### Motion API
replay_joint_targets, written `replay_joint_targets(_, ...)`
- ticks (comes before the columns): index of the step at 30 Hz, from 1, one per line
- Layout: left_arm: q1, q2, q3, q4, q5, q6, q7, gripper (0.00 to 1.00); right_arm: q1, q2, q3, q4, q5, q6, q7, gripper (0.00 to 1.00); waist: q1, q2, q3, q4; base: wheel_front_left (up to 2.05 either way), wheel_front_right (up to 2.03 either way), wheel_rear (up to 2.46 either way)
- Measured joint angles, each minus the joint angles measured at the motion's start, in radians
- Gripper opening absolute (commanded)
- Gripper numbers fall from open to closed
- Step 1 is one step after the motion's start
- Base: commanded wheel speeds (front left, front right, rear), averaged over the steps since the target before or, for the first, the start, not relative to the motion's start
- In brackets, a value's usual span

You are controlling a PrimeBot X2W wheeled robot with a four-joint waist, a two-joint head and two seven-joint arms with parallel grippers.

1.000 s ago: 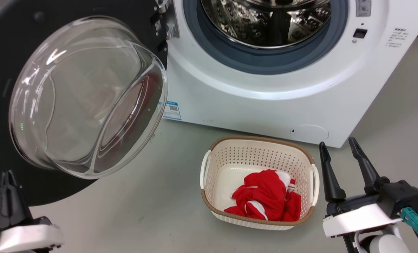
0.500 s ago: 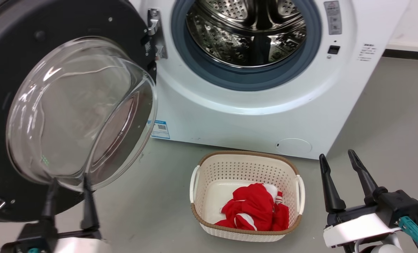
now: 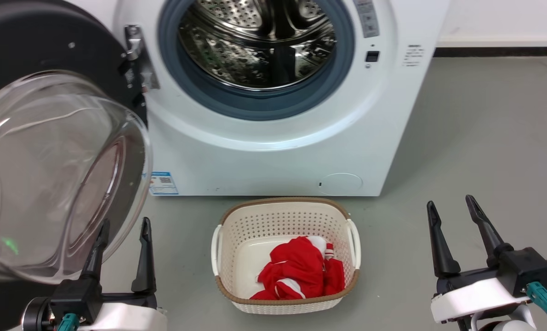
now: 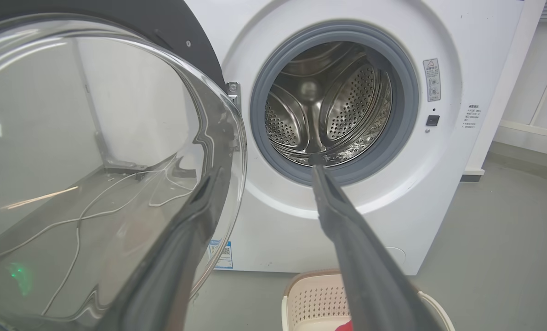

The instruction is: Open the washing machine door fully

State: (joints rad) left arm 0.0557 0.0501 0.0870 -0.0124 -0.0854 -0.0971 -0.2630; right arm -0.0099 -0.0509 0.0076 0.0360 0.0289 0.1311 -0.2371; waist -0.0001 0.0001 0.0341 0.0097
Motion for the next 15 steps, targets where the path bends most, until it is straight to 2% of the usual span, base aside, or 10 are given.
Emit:
replay_joint_targets(7,-0.016,0.0,0.014,0.008,-0.004,0.0,0.0,1.0,0.012,0.0,0.002,0.002,0.008,0.0,0.004,1.0,0.0,0.0,0.002,-0.063,0.0,0.0,0.0)
replay_joint_targets(15,-0.02,0.0,0.019,0.016,-0.004,-0.005,0.0,1.0,0.012,0.0,0.01,0.009,0.015,0.0,0.004,1.0,0.0,0.0,0.006,-0.083,0.0,0.0,0.0)
